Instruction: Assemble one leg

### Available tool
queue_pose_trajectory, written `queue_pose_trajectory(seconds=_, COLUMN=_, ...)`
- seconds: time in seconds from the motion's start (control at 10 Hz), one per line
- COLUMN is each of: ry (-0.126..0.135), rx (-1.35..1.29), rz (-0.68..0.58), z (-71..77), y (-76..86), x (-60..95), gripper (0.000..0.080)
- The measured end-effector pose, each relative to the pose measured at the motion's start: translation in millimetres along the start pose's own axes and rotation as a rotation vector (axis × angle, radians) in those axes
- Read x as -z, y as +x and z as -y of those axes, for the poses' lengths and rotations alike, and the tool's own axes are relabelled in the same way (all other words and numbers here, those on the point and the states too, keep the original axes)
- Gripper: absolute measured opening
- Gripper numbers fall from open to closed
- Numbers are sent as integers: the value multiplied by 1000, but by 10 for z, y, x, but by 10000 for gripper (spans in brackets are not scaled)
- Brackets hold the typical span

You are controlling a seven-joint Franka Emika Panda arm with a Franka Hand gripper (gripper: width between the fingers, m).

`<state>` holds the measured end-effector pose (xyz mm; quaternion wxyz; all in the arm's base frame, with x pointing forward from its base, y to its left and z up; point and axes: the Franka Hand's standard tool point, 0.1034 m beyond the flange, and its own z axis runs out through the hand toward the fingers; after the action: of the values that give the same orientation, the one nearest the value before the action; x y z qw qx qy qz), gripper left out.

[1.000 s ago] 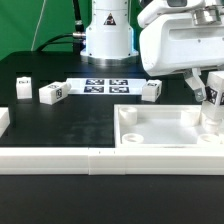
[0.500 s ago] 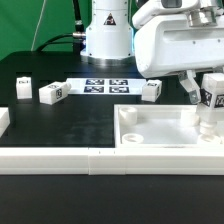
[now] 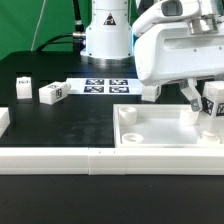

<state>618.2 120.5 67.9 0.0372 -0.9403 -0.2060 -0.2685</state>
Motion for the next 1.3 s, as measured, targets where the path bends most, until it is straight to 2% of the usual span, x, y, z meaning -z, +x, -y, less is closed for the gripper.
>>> queue_pose_trajectory(seconds=0.1, ry=2, rx=-2, rz=6, z=4, y=-43, x=-32, gripper=287)
queue_pose_trajectory(seconds=0.5, ry=-21, rx=-8, rz=-62, z=-8, y=-38, x=-58, gripper=287)
queue_pose_trajectory(seconds=0.6, ry=-18, rx=-8, rz=-52, z=-11, y=-31, x=-60, gripper=287)
queue_pose_trajectory(seconds=0.7, ry=-17, rx=-8, rz=-49, z=-7, y=-39, x=-68, gripper=399)
queue_pose_trajectory(seconds=0.8, ry=-16, rx=-8, rz=-47, z=-6, y=-46, x=-72, gripper=399)
queue_pose_trajectory(seconds=0.9, ry=-16, rx=-8, rz=-47, z=-5, y=-47, x=-73, gripper=540)
queue_pose_trajectory(seconds=1.0, ry=-16, rx=-8, rz=-46, z=-5, y=-49, x=-74, gripper=627)
queue_pose_trajectory(seconds=1.3, ry=-15, rx=-8, rz=-46, z=-4, y=-51, x=-75, gripper=646)
